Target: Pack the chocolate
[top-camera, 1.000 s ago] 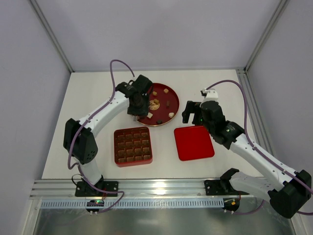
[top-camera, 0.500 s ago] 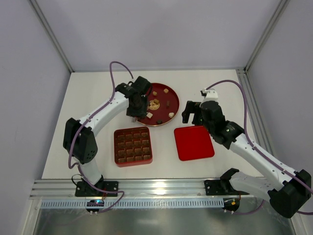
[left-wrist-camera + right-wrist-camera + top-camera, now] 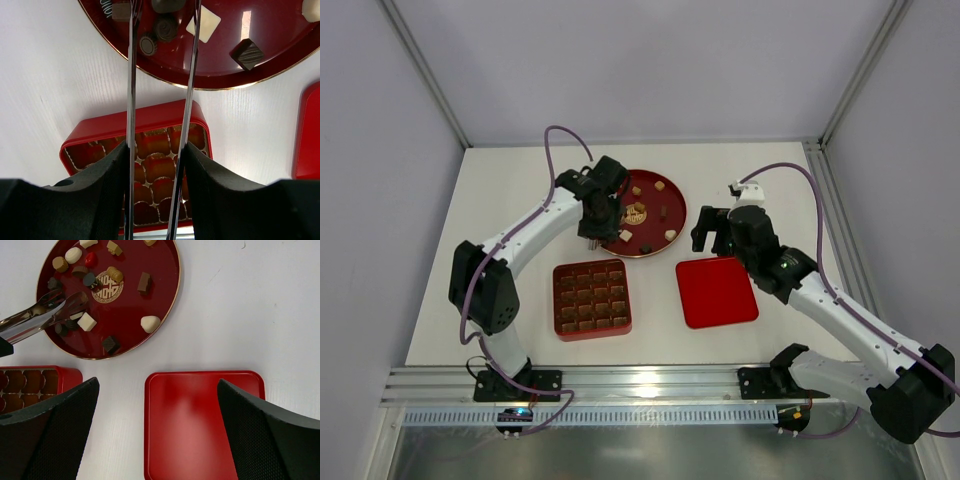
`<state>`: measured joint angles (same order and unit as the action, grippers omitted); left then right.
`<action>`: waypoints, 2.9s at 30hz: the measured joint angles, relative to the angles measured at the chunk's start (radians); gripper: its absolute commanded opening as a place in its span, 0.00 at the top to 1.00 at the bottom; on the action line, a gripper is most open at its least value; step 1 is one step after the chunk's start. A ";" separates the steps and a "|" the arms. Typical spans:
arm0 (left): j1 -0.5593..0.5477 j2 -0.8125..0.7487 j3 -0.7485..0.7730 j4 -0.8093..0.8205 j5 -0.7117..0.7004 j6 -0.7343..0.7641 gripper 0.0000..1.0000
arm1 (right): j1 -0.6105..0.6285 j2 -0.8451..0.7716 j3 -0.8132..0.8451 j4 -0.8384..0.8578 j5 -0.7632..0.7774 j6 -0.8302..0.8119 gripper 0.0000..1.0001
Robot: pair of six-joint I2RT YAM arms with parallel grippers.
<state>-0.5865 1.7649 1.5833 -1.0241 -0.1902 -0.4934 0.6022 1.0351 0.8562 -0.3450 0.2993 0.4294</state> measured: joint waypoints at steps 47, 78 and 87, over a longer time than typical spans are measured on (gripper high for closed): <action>0.000 0.000 -0.007 -0.005 0.010 0.005 0.72 | 0.000 0.005 -0.011 0.001 -0.006 0.018 0.00; 0.005 -0.092 0.069 -0.082 0.003 0.007 0.72 | 0.000 0.052 -0.011 0.026 -0.015 0.018 0.00; 0.005 -0.213 0.048 -0.143 -0.009 0.003 0.72 | 0.000 0.052 -0.011 0.028 -0.013 0.013 0.00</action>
<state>-0.5819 1.5517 1.6314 -1.1671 -0.1989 -0.4904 0.6022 1.0874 0.8452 -0.3172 0.2859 0.4427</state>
